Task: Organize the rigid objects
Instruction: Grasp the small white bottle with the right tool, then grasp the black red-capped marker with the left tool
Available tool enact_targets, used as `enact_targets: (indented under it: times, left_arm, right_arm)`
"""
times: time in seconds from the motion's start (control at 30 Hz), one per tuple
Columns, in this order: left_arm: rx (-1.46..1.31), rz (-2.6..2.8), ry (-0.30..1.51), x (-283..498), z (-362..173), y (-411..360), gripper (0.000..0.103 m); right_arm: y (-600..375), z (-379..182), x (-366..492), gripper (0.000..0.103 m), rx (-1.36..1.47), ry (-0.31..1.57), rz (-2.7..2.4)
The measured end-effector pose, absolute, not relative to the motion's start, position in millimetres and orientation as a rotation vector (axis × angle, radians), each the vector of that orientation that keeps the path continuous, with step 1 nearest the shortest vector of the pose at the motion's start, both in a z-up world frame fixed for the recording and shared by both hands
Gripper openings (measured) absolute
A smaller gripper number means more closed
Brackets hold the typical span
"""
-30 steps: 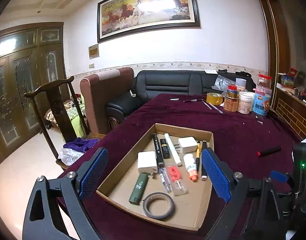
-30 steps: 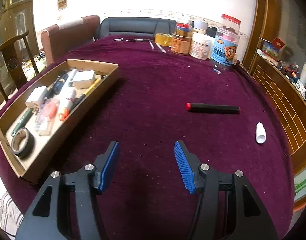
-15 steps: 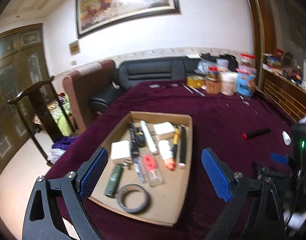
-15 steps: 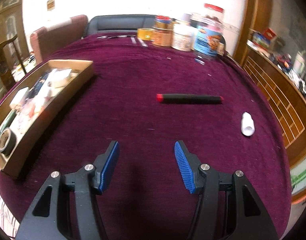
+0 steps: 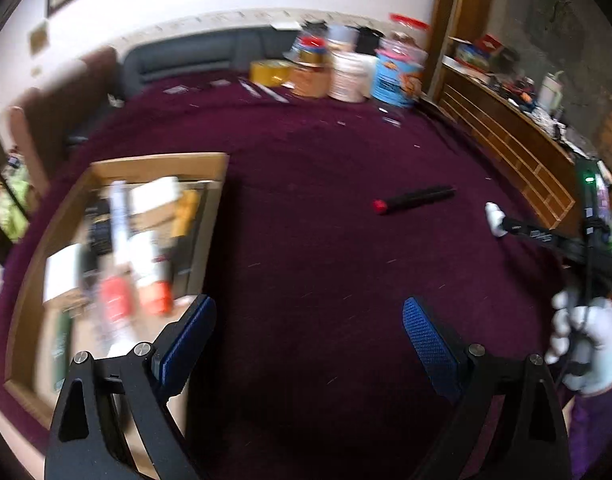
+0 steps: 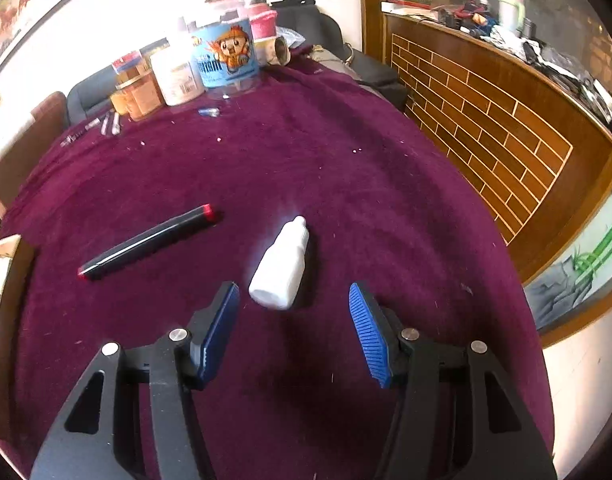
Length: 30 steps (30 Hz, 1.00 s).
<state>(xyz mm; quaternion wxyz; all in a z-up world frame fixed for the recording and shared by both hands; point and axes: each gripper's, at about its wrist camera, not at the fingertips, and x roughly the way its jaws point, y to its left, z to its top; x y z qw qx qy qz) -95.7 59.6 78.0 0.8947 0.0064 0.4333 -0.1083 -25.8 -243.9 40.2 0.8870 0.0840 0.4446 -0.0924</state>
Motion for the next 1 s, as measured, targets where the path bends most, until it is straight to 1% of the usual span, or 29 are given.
enact_targets:
  times: [0.17, 0.23, 0.27, 0.3, 0.37, 0.4, 0.53, 0.73, 0.77, 0.8, 0.83, 0.87, 0.9, 1.0]
  left_arm:
    - [0.108, -0.308, 0.913, -60, 72, 12, 0.092]
    - [0.152, -0.369, 0.932, -46, 67, -7, 0.092]
    - [0.178, -0.390, 0.936, -38, 63, -18, 0.092]
    - [0.213, -0.404, 0.934, -31, 59, -28, 0.091]
    - [0.266, -0.435, 0.924, -18, 53, -46, 0.091]
    - [0.286, -0.440, 0.920, -11, 49, -53, 0.091]
    - [0.357, -0.460, 0.911, 15, 40, -77, 0.091]
    - [0.517, -0.490, 0.911, 24, 20, -106, 0.089]
    - [0.512, -0.500, 0.887, 22, 21, -107, 0.080]
    - [0.498, -0.525, 0.899, 22, 21, -107, 0.058]
    - [0.459, -0.560, 0.923, 22, 24, -106, 0.043]
    - [0.434, -0.583, 0.946, 21, 25, -107, 0.016]
    - [0.436, -0.589, 0.955, 19, 26, -108, 0.012]
    - [0.448, -0.573, 0.942, 7, 28, -108, 0.011]
  right_arm:
    - [-249, 22, -4, 0.056, 0.187, 0.957, -0.190]
    - [-249, 20, -7, 0.052, 0.179, 0.932, -0.183]
    - [-249, 20, -7, 0.049, 0.181, 0.928, -0.174]
    - [-250, 20, -9, 0.041, 0.192, 0.919, -0.167]
    - [-255, 20, -11, 0.030, 0.229, 0.903, -0.153]
    - [-259, 20, -11, 0.026, 0.247, 0.898, -0.147]
    - [-268, 19, -11, 0.026, 0.308, 0.885, -0.119]
    - [-269, 19, -11, 0.026, 0.323, 0.883, -0.101]
    - [-270, 19, -11, 0.026, 0.325, 0.883, -0.100]
    - [-270, 19, -11, 0.026, 0.328, 0.882, -0.098]
    - [-271, 19, -12, 0.026, 0.331, 0.881, -0.096]
    - [-271, 19, -12, 0.026, 0.334, 0.881, -0.095]
    - [-271, 19, -12, 0.026, 0.335, 0.880, -0.094]
    - [-272, 19, -12, 0.026, 0.338, 0.878, -0.091]
